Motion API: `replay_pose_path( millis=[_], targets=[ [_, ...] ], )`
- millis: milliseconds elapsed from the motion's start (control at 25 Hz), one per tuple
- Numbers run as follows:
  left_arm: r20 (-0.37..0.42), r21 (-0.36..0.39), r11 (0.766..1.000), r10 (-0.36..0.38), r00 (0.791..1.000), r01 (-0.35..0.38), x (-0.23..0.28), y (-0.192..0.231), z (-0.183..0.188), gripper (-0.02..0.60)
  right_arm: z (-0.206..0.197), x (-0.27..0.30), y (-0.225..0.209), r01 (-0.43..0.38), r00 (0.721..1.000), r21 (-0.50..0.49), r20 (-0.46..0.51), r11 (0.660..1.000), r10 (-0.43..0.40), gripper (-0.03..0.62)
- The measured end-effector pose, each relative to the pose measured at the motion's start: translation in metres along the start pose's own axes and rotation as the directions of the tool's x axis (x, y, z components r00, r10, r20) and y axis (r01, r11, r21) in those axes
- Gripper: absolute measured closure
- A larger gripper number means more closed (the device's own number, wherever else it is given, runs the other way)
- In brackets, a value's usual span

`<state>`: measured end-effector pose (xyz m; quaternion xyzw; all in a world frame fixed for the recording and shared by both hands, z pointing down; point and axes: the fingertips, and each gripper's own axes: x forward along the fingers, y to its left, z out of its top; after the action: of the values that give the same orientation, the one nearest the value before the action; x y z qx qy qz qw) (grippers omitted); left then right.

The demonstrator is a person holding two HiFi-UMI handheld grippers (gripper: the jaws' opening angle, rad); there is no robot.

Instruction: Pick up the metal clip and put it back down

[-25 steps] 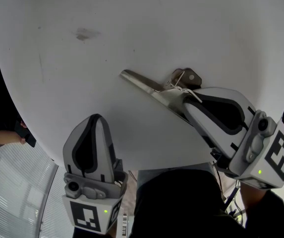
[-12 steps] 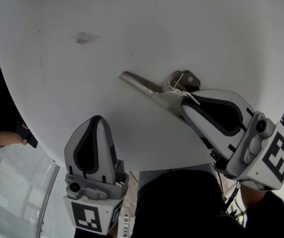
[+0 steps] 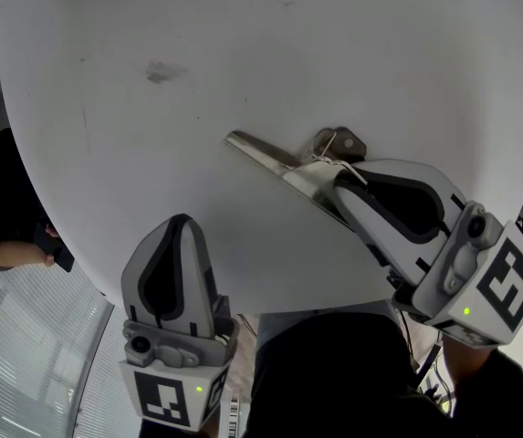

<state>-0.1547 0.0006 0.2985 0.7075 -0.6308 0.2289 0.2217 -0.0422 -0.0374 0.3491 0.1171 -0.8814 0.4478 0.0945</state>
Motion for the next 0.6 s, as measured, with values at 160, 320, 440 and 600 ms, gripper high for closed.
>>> replay_pose_path(
  millis=[160, 320, 440, 600],
  targets=[
    [-0.002, -0.007, 1.0, 0.0, 1.0, 0.0, 0.0, -0.002, 0.001, 0.563, 0.0, 0.0, 0.0, 0.005, 1.0, -0.004, -0.006, 1.0, -0.005, 0.554],
    [0.027, 0.005, 1.0, -0.002, 1.0, 0.002, 0.001, -0.002, 0.008, 0.563, -0.002, 0.0, -0.001, 0.015, 1.0, -0.015, -0.014, 1.0, -0.015, 0.554],
    [0.017, 0.012, 1.0, 0.001, 1.0, -0.001, -0.001, -0.003, 0.007, 0.563, -0.002, 0.0, -0.001, 0.012, 1.0, -0.02, -0.021, 1.0, -0.012, 0.531],
    [0.034, 0.022, 1.0, -0.002, 0.999, 0.002, -0.003, -0.005, 0.014, 0.563, 0.001, -0.001, 0.0, 0.014, 1.0, -0.045, -0.002, 0.999, -0.014, 0.505]
  ],
)
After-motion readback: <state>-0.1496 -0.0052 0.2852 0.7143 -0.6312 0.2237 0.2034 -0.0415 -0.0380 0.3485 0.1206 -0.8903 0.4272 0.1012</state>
